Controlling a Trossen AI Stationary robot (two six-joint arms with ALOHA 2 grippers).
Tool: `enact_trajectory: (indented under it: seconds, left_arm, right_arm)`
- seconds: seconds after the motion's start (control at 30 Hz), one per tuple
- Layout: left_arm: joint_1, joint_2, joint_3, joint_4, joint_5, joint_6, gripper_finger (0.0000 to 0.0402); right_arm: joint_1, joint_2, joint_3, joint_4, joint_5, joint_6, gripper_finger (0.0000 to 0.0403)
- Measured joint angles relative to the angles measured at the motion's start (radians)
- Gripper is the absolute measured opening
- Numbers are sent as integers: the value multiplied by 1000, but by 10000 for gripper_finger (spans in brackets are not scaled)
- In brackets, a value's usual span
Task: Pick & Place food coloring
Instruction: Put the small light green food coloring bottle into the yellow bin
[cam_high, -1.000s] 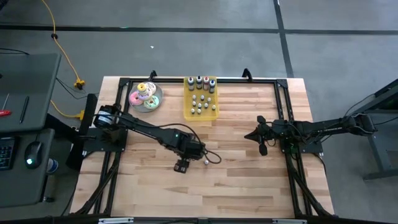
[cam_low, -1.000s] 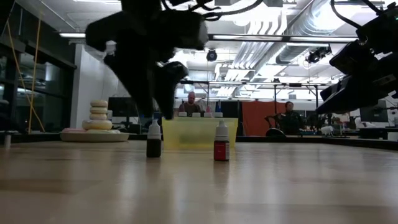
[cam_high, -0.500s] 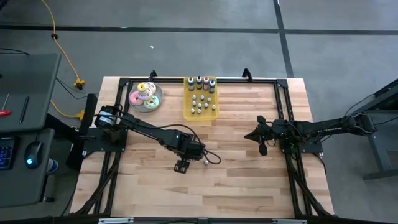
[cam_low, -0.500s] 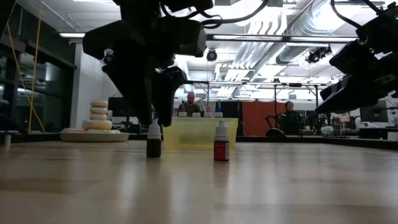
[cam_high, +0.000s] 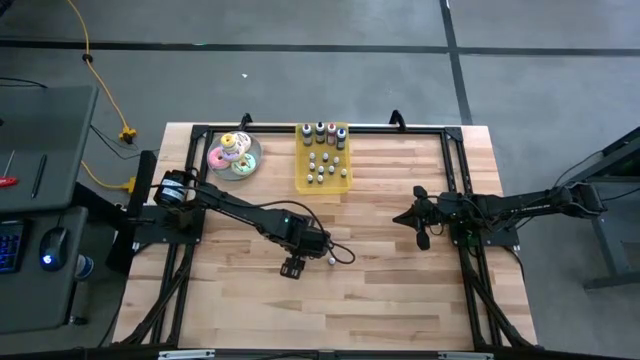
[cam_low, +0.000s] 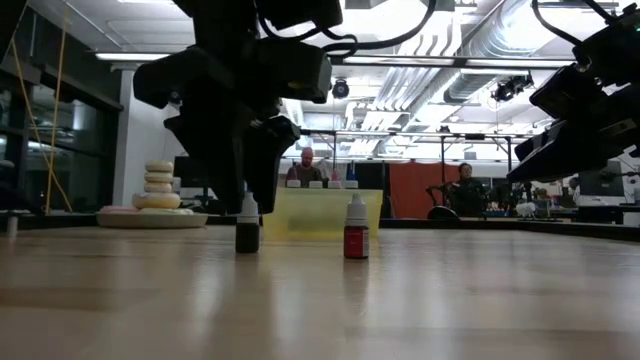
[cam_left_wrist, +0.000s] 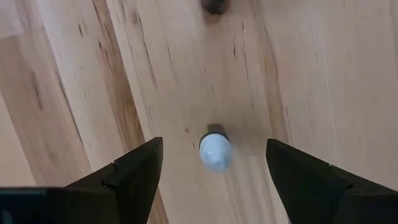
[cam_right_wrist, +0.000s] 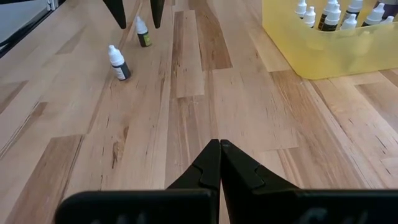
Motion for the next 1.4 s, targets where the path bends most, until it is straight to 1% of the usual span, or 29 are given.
enact_trajectory:
  seconds: [0.2,0.5,0.7,1.03,1.2,1.3,1.4]
  left_arm:
    - [0,0,0,3,0,0,274]
    - [0,0,0,8,1,0,202]
    - [0,0,0,11,1,0,176]
    - [0,0,-2,11,3,0,170]
    - [0,11,-25,20,3,-1,169]
    - [0,11,-27,52,2,-3,169]
    - [0,11,-29,50,1,-6,169]
  right_arm:
    - [0,0,0,0,0,0,0]
    - [0,0,0,0,0,0,0]
    - [0,0,0,0,0,0,0]
    - [0,0,0,0,0,0,0]
    - [0,0,0,0,0,0,0]
    - [0,0,0,0,0,0,0]
    - [0,0,0,0,0,0,0]
